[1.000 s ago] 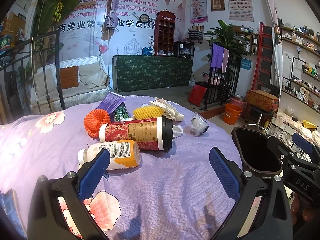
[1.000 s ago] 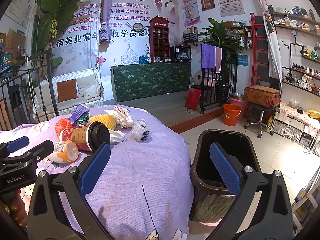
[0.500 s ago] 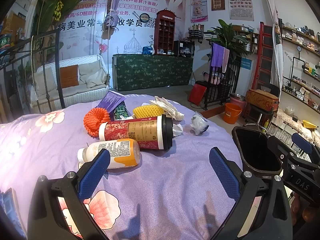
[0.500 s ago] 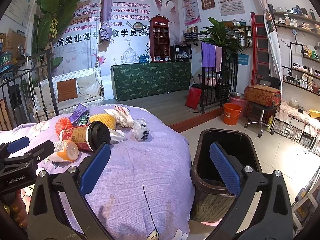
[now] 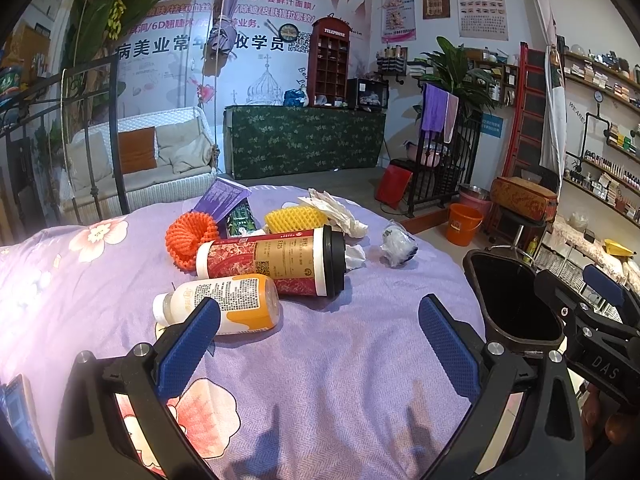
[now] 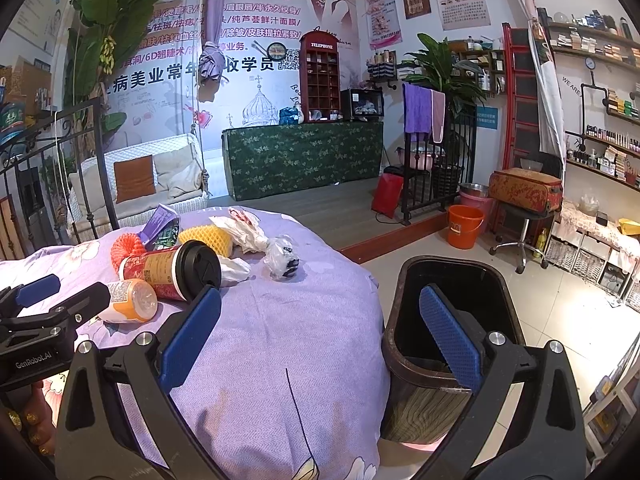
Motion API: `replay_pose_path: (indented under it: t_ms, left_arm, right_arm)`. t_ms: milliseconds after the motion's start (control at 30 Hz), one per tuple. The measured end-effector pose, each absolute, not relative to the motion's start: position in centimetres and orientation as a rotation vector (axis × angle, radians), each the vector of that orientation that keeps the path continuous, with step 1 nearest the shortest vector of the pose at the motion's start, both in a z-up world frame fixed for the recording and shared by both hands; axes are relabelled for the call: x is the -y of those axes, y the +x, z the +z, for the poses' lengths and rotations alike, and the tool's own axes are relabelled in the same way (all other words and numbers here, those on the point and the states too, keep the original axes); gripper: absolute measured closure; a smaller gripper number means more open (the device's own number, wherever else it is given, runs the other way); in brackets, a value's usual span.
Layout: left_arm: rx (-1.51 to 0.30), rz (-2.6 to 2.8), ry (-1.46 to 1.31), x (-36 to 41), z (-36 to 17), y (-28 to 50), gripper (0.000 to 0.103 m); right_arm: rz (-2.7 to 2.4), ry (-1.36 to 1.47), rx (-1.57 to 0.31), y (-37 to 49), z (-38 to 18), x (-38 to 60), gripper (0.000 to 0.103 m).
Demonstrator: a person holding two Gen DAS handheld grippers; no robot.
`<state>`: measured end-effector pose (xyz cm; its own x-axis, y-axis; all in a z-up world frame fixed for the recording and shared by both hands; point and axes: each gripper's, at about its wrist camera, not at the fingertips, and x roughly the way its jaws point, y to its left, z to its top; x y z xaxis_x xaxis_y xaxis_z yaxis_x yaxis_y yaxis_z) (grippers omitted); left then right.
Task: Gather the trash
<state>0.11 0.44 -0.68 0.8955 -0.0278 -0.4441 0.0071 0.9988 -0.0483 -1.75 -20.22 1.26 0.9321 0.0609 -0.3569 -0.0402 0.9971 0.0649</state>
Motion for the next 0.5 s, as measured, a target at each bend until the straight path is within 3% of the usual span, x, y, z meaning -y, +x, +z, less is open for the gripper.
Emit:
replay_pose_path:
  t_ms: [500]
  left_arm:
    - [-0.610,0.003,-0.002,-4.0,-3.7,0.5,0.006]
  right_arm:
    - [0.245,0.002,-0.601,3.4,-1.9,17.7,0.005]
